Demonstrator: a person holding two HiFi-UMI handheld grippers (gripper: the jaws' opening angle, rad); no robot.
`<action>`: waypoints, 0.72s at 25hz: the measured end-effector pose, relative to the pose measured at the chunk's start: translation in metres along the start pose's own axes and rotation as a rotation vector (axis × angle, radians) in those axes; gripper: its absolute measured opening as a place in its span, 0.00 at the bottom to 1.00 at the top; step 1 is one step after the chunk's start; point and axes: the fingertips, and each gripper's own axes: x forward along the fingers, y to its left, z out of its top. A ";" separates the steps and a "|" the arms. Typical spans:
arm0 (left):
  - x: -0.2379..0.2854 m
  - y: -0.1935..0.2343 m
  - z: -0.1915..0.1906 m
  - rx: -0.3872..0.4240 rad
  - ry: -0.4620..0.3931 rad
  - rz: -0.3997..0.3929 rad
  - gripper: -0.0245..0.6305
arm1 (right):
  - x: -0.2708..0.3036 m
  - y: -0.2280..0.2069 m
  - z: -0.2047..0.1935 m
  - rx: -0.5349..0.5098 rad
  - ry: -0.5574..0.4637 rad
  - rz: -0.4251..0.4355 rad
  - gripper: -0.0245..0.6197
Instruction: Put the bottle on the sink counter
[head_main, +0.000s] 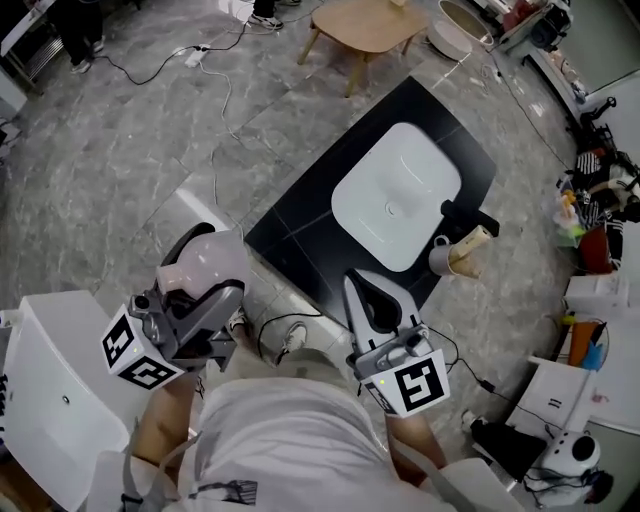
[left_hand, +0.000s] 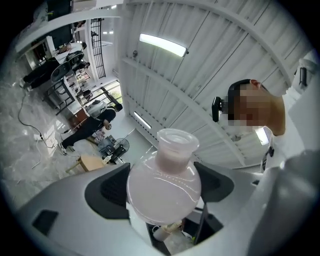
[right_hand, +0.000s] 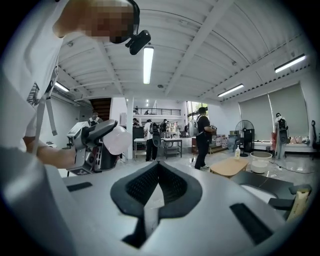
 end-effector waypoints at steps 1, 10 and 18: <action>0.004 0.007 -0.007 -0.007 0.010 0.001 0.65 | 0.000 -0.004 -0.005 0.004 0.010 -0.007 0.05; 0.026 0.072 -0.073 -0.010 0.120 0.057 0.65 | 0.017 -0.032 -0.056 0.047 0.079 -0.047 0.05; 0.031 0.131 -0.127 -0.011 0.192 0.097 0.65 | 0.043 -0.046 -0.099 0.074 0.125 -0.047 0.05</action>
